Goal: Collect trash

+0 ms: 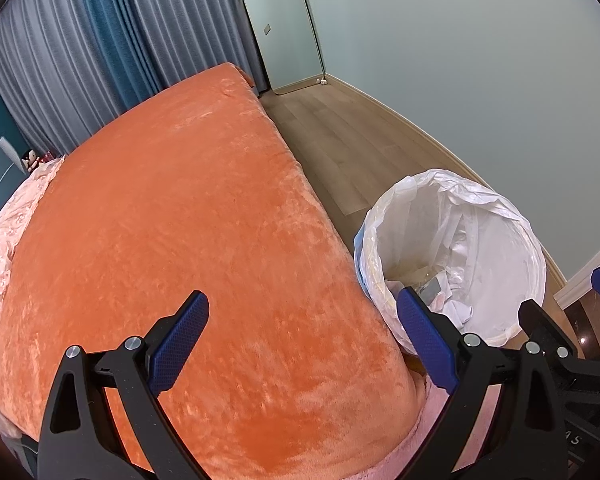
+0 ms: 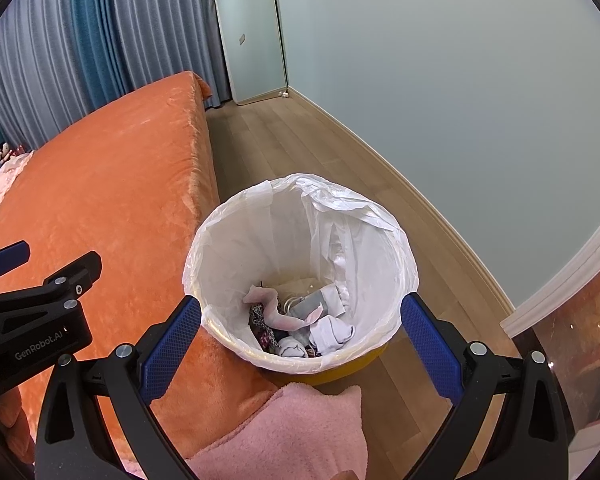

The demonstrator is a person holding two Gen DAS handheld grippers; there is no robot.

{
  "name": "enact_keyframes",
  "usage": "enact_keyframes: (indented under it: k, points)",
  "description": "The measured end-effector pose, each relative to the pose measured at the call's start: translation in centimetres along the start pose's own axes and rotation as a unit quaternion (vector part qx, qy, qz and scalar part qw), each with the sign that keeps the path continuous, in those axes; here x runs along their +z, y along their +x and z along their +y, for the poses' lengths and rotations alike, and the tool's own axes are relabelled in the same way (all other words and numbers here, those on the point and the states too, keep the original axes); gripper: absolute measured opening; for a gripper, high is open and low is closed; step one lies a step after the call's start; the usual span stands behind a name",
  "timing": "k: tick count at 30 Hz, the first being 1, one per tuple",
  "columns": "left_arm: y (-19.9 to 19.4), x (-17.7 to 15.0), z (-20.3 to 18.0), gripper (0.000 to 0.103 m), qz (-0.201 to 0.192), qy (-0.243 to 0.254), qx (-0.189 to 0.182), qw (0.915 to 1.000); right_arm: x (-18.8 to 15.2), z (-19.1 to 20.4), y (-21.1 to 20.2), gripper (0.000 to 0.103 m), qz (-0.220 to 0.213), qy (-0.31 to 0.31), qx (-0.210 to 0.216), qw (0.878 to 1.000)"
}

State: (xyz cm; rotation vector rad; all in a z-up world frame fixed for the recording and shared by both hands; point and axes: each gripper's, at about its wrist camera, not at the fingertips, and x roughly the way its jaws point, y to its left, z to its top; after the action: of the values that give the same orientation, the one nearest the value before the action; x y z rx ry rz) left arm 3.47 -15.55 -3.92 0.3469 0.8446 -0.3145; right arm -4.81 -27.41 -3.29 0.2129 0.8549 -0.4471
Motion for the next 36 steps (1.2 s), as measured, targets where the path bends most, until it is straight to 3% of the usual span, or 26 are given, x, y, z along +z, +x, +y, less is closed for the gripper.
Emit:
enact_keyframes:
  k: [36]
  points:
    - [0.56, -1.0, -0.94, 0.09, 0.013, 0.015, -0.009, 0.9998, -0.6, -0.58, 0.34, 0.096, 0.006, 0.006, -0.006, 1.0]
